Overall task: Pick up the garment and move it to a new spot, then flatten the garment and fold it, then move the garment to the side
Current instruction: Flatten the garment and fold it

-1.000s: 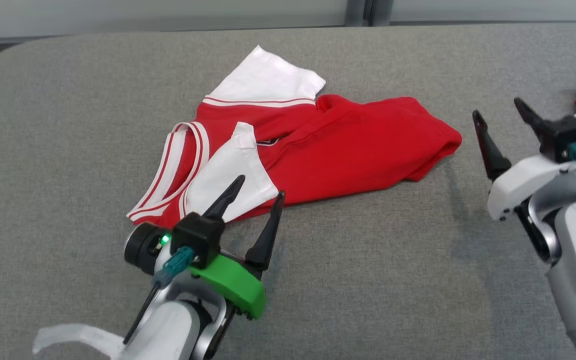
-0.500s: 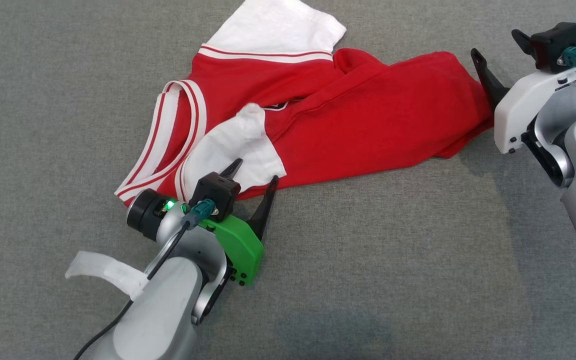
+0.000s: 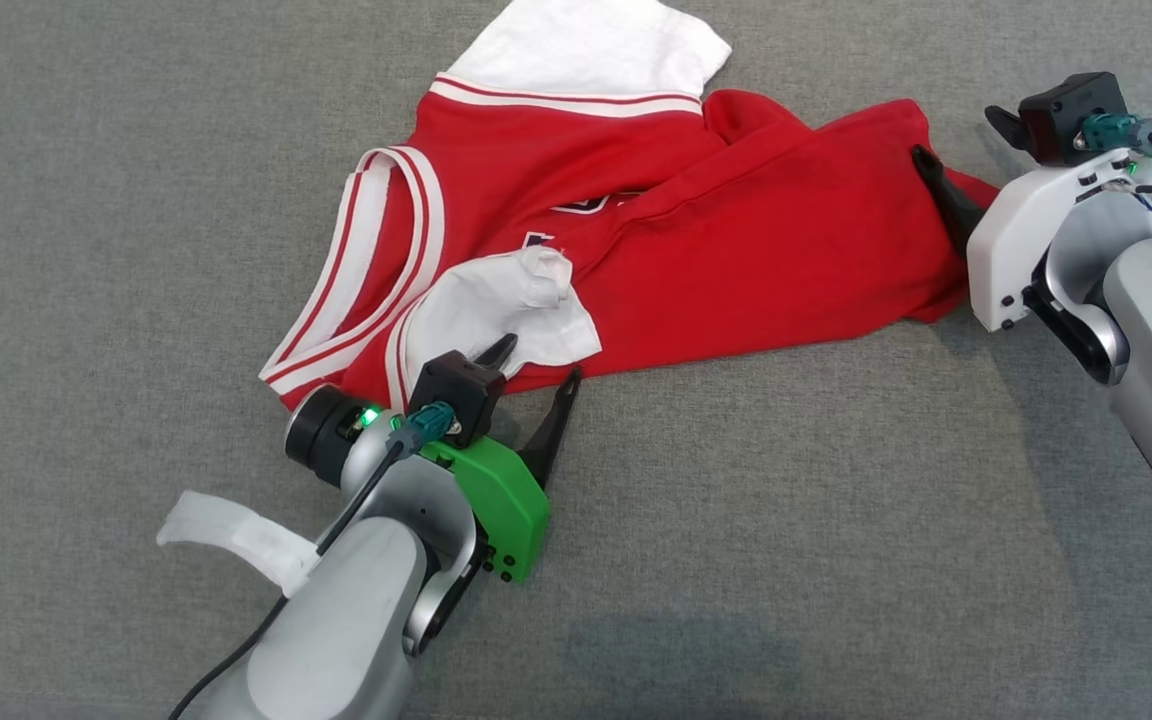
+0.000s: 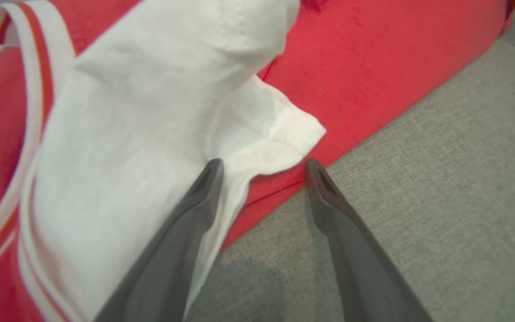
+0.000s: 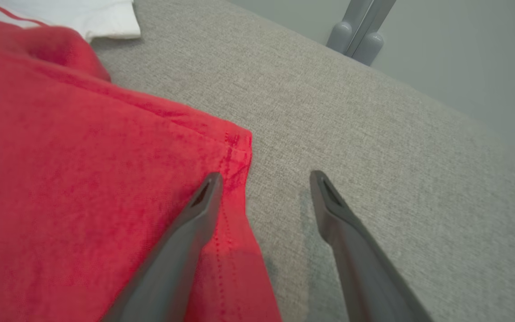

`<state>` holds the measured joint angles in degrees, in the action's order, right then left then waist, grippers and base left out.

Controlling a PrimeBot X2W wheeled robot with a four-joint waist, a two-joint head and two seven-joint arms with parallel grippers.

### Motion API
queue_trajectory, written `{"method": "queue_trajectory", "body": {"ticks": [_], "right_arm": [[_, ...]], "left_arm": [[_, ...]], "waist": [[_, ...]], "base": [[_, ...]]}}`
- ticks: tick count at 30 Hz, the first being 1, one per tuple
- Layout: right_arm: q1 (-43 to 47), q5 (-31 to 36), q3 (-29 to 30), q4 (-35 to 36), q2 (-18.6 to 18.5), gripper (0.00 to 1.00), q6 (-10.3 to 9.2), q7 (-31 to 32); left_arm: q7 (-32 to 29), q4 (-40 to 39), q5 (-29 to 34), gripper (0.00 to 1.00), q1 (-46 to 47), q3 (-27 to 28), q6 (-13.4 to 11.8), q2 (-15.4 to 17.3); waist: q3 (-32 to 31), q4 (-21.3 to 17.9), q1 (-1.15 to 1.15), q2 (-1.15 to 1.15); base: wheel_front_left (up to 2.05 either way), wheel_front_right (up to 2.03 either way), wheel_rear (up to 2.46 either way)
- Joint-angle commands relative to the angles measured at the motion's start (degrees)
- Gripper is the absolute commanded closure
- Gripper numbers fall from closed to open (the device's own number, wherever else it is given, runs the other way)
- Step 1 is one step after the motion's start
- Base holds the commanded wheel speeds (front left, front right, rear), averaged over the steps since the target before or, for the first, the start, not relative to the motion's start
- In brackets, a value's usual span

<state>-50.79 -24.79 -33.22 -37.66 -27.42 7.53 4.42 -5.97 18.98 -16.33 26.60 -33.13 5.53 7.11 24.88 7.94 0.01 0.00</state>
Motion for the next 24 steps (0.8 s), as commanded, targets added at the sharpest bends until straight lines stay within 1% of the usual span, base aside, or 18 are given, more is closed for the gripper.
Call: {"method": "queue_trajectory", "body": {"ticks": [1,2,3,5,6,11,12,15,18,19,22,23,24], "right_arm": [[-1.1,-1.2,-0.9,-0.4,-0.4,0.00,-0.08,-0.3],[-1.8,-1.9,-1.5,-0.5,-0.7,0.00,-0.08,-0.3],[-2.6,-2.7,-2.1,-0.4,-1.0,0.00,-0.08,-0.4],[-3.7,-4.3,-2.9,0.2,-1.7,0.00,-0.08,-0.5],[-4.3,-5.1,-3.2,0.5,-2.1,0.00,-0.08,-0.4],[-6.0,-8.0,-4.8,1.3,-3.2,0.00,-0.08,1.3],[-5.3,-9.5,-5.5,1.0,-3.2,0.00,-0.08,1.9],[-4.8,-11.1,-6.7,0.3,-3.3,0.00,-0.08,1.8],[-5.0,-12.1,-7.8,-0.8,-3.1,0.00,-0.08,2.0],[-5.0,-12.4,-8.4,-1.3,-3.0,0.00,-0.08,2.4],[-4.9,-13.6,-10.7,-2.0,-3.1,0.00,-0.03,4.2],[-4.9,-14.1,-11.4,-2.2,-3.2,0.00,-0.03,4.6],[-5.0,-14.5,-12.2,-2.2,-3.3,0.00,-0.03,4.8]], "left_arm": [[-0.5,0.7,-0.3,0.10,0.4,-0.4,0.3,0.1],[-0.7,0.7,-0.5,0.15,0.4,-0.6,0.4,0.0],[-0.7,0.6,-0.7,0.16,0.6,-0.6,0.4,0.0],[-0.5,0.3,-1.0,0.03,0.8,-0.3,0.2,0.0],[-0.4,0.2,-1.1,0.02,1.0,-0.2,0.1,0.0],[0.0,-0.6,-1.7,0.00,1.1,0.3,-0.3,0.2],[0.2,-0.7,-1.9,0.00,1.1,0.0,-0.3,0.0],[0.1,-0.9,-2.0,0.00,1.4,-0.5,-0.4,-0.3],[0.0,-1.0,-2.2,0.03,1.7,-0.8,-0.5,-0.6],[0.1,-1.0,-2.2,0.02,1.8,-0.9,-0.5,-0.7],[0.3,-0.6,-2.5,0.06,2.2,-1.1,-0.5,-1.0],[0.3,-0.5,-2.6,0.08,2.3,-1.1,-0.4,-1.0],[0.3,-0.4,-2.8,0.14,2.4,-1.2,-0.4,-1.1]], "waist": [[0.0,0.3,-0.01,0.00],[0.1,0.4,-0.01,0.00],[0.2,0.5,-0.01,0.00],[0.3,0.6,-0.01,0.00],[0.4,0.6,-0.01,0.00],[0.6,0.7,-0.01,0.00],[0.6,1.2,-0.01,0.00],[1.2,2.0,-0.01,0.00],[1.9,2.6,-0.01,0.00],[2.0,2.8,-0.01,0.00],[2.2,3.4,-0.01,0.00],[2.2,3.5,-0.01,0.00],[2.1,3.7,-0.01,0.00]], "base": [[0.00,0.00,0.00],[0.00,0.00,0.00],[0.00,0.00,0.00],[0.00,0.00,0.00],[0.00,0.00,0.00],[0.00,0.00,0.00],[0.00,0.00,0.00],[0.00,0.00,0.00],[0.00,0.00,0.00],[0.00,0.00,0.00],[0.00,0.00,0.00],[0.00,0.00,0.00],[0.00,0.00,0.00]]}}
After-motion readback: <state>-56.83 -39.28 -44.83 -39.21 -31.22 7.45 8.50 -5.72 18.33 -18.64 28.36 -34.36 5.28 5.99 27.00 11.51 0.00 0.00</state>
